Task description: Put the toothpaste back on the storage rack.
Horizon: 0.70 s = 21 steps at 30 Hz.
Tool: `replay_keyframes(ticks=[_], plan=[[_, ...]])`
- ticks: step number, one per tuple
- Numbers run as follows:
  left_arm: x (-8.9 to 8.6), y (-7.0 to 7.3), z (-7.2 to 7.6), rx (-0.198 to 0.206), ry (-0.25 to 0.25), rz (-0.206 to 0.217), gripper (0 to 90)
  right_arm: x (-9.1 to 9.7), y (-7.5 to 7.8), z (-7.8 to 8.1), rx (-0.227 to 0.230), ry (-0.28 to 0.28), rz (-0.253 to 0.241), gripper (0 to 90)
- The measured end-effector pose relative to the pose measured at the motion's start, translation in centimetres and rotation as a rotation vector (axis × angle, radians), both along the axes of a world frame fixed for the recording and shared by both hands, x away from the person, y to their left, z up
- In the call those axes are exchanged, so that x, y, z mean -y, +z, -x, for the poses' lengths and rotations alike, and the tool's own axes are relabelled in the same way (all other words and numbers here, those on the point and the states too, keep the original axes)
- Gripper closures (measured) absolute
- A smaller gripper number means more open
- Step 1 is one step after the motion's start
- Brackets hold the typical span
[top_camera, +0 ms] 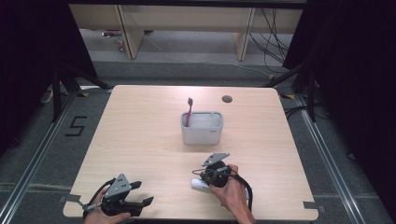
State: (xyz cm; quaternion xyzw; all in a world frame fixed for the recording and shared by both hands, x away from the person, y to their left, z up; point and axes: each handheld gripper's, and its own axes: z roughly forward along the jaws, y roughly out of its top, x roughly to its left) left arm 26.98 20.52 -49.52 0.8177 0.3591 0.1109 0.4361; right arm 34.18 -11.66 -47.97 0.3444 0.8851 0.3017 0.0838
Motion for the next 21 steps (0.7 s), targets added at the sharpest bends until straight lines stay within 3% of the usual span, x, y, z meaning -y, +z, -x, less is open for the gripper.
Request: replay_keyframes(ticks=[3,4,5,11,12,17,18,21], plan=[[0.0,0.0,0.0,0.007,0.010,0.009,27.1,-0.2,0.1,0.5,-0.009,0.015,0.004,87.0],[0.0,0.0,0.0,0.006,0.009,0.007,27.1,-0.3,-0.1,0.6,0.012,0.023,0.001,86.9],[0.0,0.0,0.0,0.007,0.009,0.007,27.1,-0.3,0.0,0.7,-0.010,0.027,0.005,86.8],[0.0,0.0,0.0,0.009,0.009,0.008,27.1,-0.2,0.1,1.9,-0.016,0.033,0.002,86.6],[0.0,0.0,0.0,0.009,0.008,0.008,27.1,-0.1,0.1,1.9,-0.007,0.080,-0.003,86.6],[0.0,-0.1,0.0,0.010,0.005,0.016,27.1,0.2,0.2,2.8,-0.032,0.055,0.000,86.6],[0.0,-0.1,0.0,0.010,0.011,0.013,27.1,0.3,0.2,2.8,-0.031,0.083,-0.010,86.6],[0.0,-0.1,0.0,0.009,0.005,0.015,27.1,0.5,0.2,3.2,-0.018,0.082,-0.005,86.2]])
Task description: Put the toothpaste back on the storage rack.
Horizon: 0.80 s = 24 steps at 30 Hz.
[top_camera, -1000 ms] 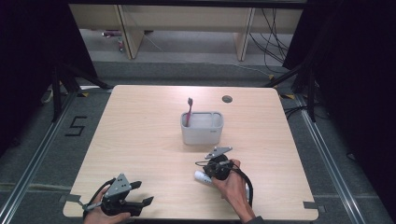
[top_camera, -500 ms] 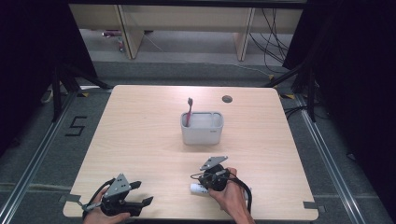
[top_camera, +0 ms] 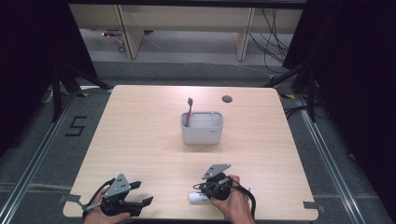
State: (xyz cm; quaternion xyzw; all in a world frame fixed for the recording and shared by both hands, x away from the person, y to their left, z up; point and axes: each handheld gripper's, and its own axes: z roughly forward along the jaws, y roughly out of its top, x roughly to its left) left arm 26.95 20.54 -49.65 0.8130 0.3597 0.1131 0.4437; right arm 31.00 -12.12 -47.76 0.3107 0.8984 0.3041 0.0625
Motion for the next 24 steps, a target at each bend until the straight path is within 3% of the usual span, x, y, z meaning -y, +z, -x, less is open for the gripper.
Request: replay_keyframes(ticks=[3,5,8,13,14,16,21,24], plan=[[0.0,0.0,-0.1,-0.001,-0.001,-0.004,27.1,0.1,0.0,0.3,-0.007,0.013,-0.004,86.1],[0.0,0.0,0.0,0.000,0.002,0.000,27.1,0.2,-0.1,0.5,0.013,0.014,-0.001,86.2],[0.0,0.1,0.0,-0.003,0.007,-0.002,27.1,0.4,0.2,0.9,-0.020,0.012,-0.008,86.2],[0.0,0.0,0.0,-0.002,0.007,0.001,27.1,0.7,0.1,1.2,-0.010,0.020,-0.011,86.2],[-0.1,0.1,0.0,-0.003,0.006,-0.006,27.1,0.7,0.2,1.4,-0.028,0.001,-0.005,86.2],[-0.1,0.0,0.0,-0.005,0.003,-0.010,27.1,0.6,-0.1,1.4,0.004,0.006,-0.006,86.1],[0.0,0.1,-0.1,-0.003,0.005,-0.006,27.1,0.9,0.1,1.5,-0.005,0.037,-0.018,85.9],[0.0,-0.1,0.0,0.004,0.003,0.000,27.1,1.0,0.3,1.8,-0.019,0.012,-0.018,85.8]])
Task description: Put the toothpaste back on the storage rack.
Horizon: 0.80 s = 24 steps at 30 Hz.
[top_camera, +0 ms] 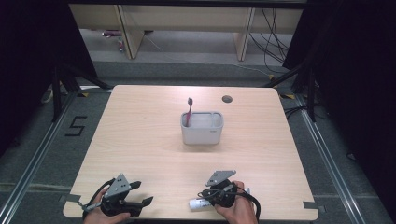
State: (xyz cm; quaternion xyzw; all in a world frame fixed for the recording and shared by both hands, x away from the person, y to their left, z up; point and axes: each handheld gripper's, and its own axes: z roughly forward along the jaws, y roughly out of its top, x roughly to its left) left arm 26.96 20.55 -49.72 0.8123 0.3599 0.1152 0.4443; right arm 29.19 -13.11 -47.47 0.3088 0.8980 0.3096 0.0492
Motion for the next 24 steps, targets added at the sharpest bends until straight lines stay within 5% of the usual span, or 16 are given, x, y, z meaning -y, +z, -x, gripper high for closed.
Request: replay_keyframes(ticks=[1,5,6,8,11,12,15,21,24], plan=[[0.0,0.1,0.0,-0.005,-0.001,-0.005,27.1,0.0,-0.3,-0.1,0.040,0.015,-0.004,85.8],[0.0,0.0,0.0,-0.003,0.003,0.001,27.1,0.4,0.0,0.1,0.018,0.002,0.000,85.4],[0.0,0.1,0.0,-0.007,0.002,-0.004,27.1,0.3,0.2,0.4,-0.038,-0.055,0.006,85.0],[0.0,0.1,0.0,-0.004,0.005,-0.001,27.1,0.5,-0.1,0.2,0.021,0.009,-0.016,84.7],[0.0,0.0,0.1,-0.001,0.004,-0.007,27.1,0.7,0.2,0.4,-0.007,-0.011,-0.021,84.2],[0.0,0.1,0.0,-0.003,-0.002,-0.007,27.1,0.8,-0.1,0.2,0.043,0.008,-0.011,84.2],[0.0,0.0,0.0,-0.003,0.000,-0.004,27.1,1.0,0.2,0.6,-0.019,-0.041,-0.007,83.6],[0.0,0.1,0.0,-0.004,0.003,0.002,27.1,1.7,0.4,1.0,0.015,-0.067,-0.012,81.8],[-0.1,0.2,0.0,-0.009,0.011,-0.012,27.1,2.6,0.7,1.2,0.037,-0.023,-0.025,81.1]])
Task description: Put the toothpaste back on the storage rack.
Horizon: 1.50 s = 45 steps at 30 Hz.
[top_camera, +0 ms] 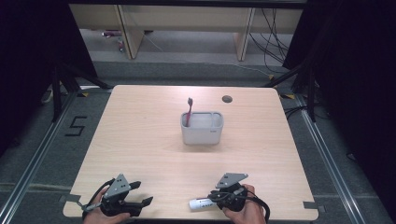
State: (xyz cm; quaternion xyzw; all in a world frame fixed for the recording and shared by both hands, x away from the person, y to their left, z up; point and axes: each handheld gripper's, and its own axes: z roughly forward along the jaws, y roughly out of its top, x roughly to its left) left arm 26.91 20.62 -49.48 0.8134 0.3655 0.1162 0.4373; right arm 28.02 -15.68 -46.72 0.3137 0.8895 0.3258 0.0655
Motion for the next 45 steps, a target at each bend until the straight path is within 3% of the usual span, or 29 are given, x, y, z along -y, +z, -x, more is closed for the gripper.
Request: replay_keyframes(ticks=[2,4,12,18,19,21,22,23,25,26,28,29,30,33,35,37,40,45], plan=[[-0.1,0.0,0.0,-0.006,-0.008,-0.006,27.2,0.6,0.1,0.4,0.015,-0.015,0.002,81.9],[0.0,-0.1,0.0,-0.001,-0.007,0.003,27.2,1.3,0.4,0.9,-0.002,-0.029,0.012,83.3],[0.0,0.0,-0.1,-0.002,-0.001,-0.001,27.2,3.5,0.1,2.2,0.009,-0.047,0.028,86.3],[0.0,0.0,-0.1,-0.002,-0.011,-0.002,27.2,4.6,-0.4,2.5,-0.008,-0.101,0.053,86.7],[0.0,0.0,0.0,-0.002,-0.011,-0.005,27.2,4.8,-0.6,2.4,0.015,-0.095,0.044,86.7],[0.0,-0.1,0.0,0.006,-0.001,-0.001,27.2,5.0,-0.7,2.3,0.011,-0.100,0.058,86.9],[0.0,0.0,-0.1,0.003,0.005,-0.002,27.2,5.1,-0.6,2.4,-0.013,-0.115,0.067,87.0],[0.0,0.0,-0.1,-0.002,-0.004,-0.001,27.2,5.3,-0.7,2.2,0.005,-0.099,0.087,87.0],[0.0,-0.1,0.0,0.001,-0.009,0.003,27.2,5.5,-0.9,2.2,-0.012,-0.116,0.092,87.0],[0.0,-0.1,0.0,0.002,-0.005,0.003,27.2,5.6,-0.9,2.2,0.002,-0.127,0.102,87.0],[0.1,-0.1,-0.1,0.005,0.005,0.019,27.3,5.8,-1.0,2.1,-0.026,-0.138,0.105,87.0],[0.0,0.0,-0.1,0.001,-0.002,-0.003,27.3,5.8,-1.2,2.1,-0.034,-0.159,0.091,87.0],[0.0,0.0,-0.1,-0.002,-0.013,-0.006,27.3,6.0,-1.0,2.2,-0.045,-0.181,0.112,87.0],[0.1,-0.1,-0.1,0.004,-0.010,0.005,27.3,6.0,-1.3,1.9,-0.042,-0.194,0.118,87.3],[0.0,-0.2,-0.1,0.011,-0.012,-0.027,27.3,6.0,-1.5,1.4,-0.023,-0.181,0.123,87.3],[0.2,-0.2,-0.1,0.007,-0.006,0.002,27.3,6.0,-1.4,1.1,-0.026,-0.167,0.140,87.3],[0.1,-0.2,-0.1,0.001,-0.003,0.000,27.3,5.7,-1.6,0.7,-0.030,-0.184,0.131,87.3],[0.1,-0.2,-0.2,-0.008,-0.007,-0.003,27.3,5.1,-1.4,-0.7,-0.030,-0.184,0.155,87.3]])
